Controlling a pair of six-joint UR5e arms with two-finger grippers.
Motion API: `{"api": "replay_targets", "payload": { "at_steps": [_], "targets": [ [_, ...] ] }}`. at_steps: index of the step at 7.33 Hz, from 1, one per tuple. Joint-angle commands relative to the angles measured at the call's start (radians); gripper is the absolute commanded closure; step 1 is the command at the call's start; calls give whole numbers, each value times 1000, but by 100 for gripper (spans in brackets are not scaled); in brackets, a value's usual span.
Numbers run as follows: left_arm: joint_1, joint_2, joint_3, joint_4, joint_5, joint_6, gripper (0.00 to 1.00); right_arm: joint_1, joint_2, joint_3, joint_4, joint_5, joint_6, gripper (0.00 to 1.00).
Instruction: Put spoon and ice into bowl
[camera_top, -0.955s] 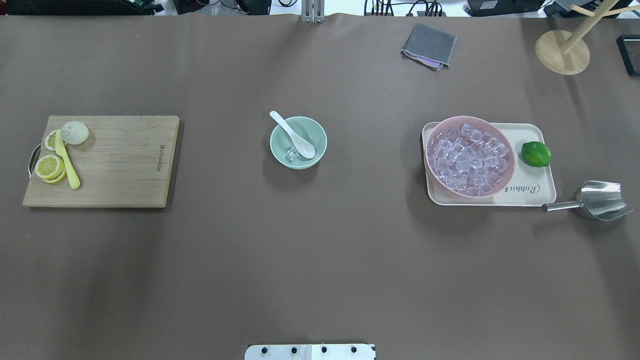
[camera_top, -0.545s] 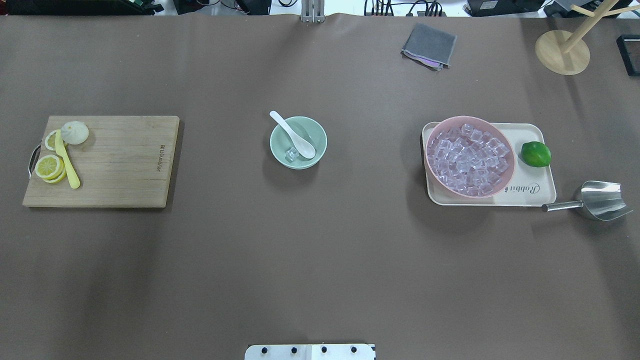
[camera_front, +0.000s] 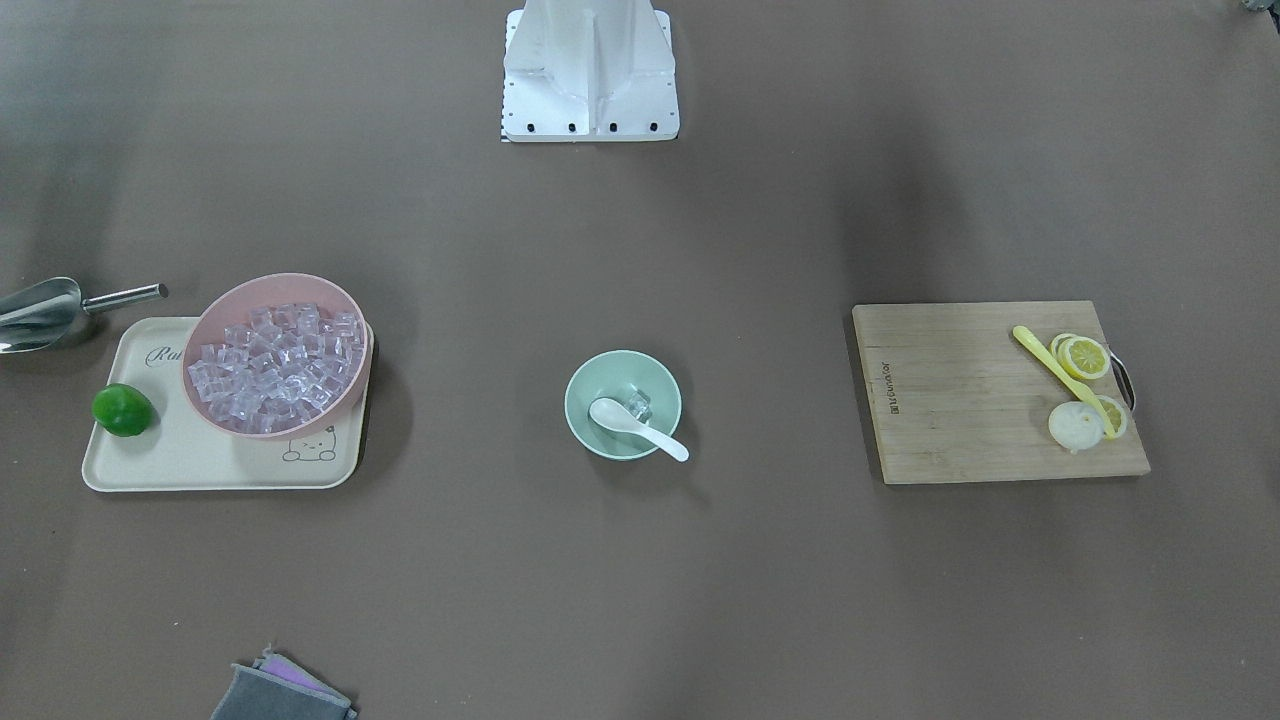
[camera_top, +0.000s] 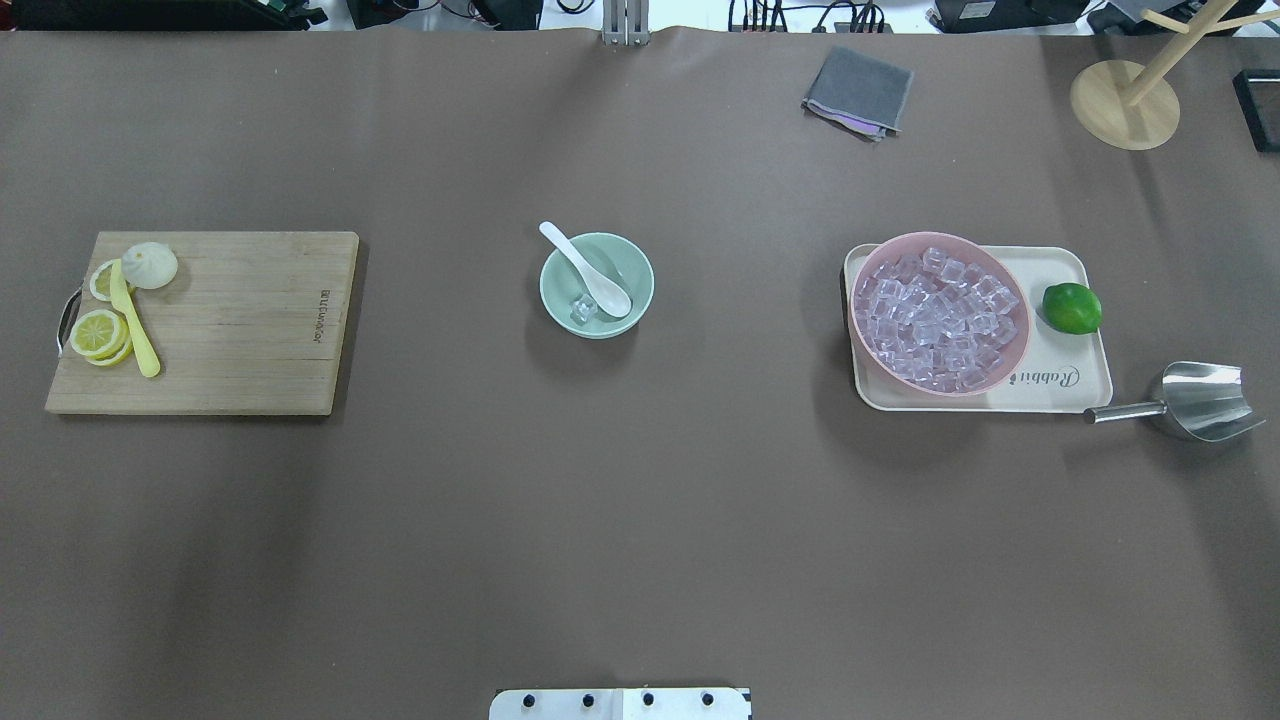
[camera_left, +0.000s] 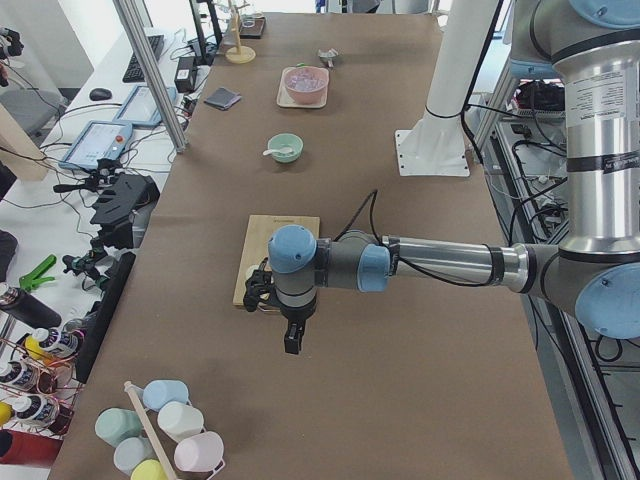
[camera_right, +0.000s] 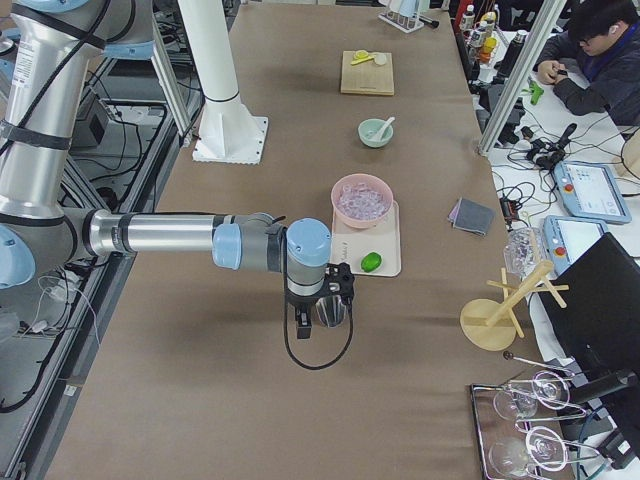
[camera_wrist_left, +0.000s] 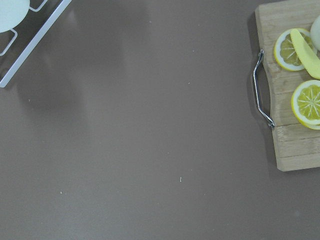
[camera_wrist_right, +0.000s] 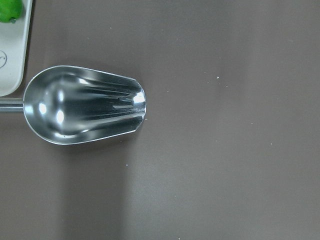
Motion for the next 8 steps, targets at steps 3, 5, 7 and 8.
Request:
{"api": "replay_targets", "payload": {
  "at_steps": [3, 5, 7, 8],
  "targets": [
    [1, 7, -2, 0, -2, 0, 1, -8, 0, -4, 0, 0, -1, 0],
    [1, 7, -2, 0, 0, 0, 1, -13, 0, -4, 0, 8, -1, 0],
    [1, 7, -4, 0, 0, 0, 1, -17, 0, -4, 0, 17, -1, 0],
    [1, 7, -4, -2, 0, 0, 1, -17, 0, -4, 0, 18, -2, 0]
  ]
}}
